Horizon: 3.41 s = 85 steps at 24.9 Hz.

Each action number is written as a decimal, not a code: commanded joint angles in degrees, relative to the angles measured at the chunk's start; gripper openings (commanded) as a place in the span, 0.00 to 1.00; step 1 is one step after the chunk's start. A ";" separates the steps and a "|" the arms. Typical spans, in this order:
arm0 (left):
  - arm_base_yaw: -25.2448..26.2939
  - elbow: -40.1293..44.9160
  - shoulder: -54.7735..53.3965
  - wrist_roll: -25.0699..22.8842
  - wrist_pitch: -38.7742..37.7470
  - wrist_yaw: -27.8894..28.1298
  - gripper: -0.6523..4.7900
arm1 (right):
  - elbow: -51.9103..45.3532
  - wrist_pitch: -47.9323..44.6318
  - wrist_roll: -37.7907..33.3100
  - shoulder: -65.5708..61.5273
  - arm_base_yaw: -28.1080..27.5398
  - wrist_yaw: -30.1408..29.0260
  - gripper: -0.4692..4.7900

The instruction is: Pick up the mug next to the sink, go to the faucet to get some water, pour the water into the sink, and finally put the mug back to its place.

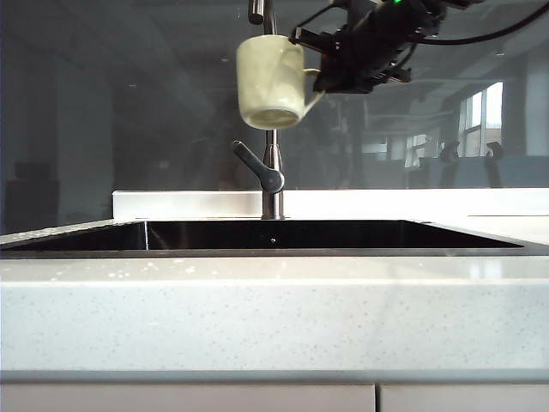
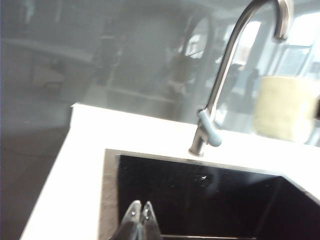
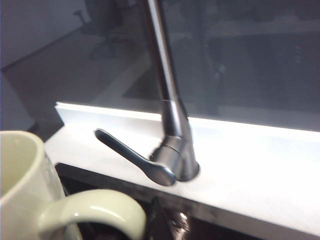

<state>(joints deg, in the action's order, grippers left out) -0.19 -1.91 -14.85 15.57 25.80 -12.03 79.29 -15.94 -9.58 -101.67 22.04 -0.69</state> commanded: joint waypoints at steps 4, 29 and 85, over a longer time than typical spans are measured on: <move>0.09 -10.64 -24.41 -0.22 10.82 -8.37 0.11 | 3.17 -6.91 -0.90 0.13 0.13 1.31 0.08; -2.78 -74.44 -105.28 4.44 28.28 -32.22 0.68 | 7.93 -9.97 -0.90 -1.44 0.55 1.88 0.08; -9.49 -108.54 -126.68 5.14 26.51 -43.01 0.66 | 8.13 -10.88 0.85 -1.66 0.81 2.08 0.08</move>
<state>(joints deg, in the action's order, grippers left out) -9.82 -110.06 -141.84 21.65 51.59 -55.55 86.63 -22.79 -7.90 -104.16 22.81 1.32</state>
